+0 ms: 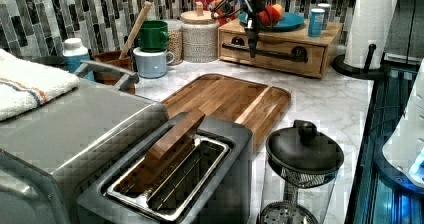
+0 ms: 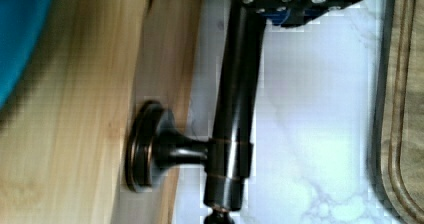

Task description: Close the drawer.

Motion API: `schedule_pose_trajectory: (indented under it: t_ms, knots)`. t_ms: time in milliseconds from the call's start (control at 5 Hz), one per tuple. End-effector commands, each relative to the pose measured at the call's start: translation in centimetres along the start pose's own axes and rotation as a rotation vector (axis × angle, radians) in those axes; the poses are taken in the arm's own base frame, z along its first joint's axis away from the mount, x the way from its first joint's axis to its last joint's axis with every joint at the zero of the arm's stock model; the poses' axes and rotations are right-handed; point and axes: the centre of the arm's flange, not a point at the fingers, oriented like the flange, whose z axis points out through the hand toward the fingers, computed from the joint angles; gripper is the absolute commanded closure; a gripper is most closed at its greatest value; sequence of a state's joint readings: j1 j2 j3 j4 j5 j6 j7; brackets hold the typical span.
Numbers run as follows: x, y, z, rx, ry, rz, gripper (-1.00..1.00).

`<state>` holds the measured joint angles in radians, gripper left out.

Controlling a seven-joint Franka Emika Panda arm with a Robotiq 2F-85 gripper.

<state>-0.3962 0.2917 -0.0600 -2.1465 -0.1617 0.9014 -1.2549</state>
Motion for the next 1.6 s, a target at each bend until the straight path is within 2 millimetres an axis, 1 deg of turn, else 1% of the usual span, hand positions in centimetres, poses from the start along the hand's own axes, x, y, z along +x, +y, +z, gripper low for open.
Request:
schedule_pose_trajectory:
  t_ms: [200,600,1600]
  knots:
    - [-2.3,12.4,-4.1,-0.187,0.027,0.01,1.0]
    - [-3.4,10.0,-5.1,-0.159,0.03,0.042,1.0]
    - [-3.4,10.0,-5.1,-0.159,0.029,0.041,1.0]
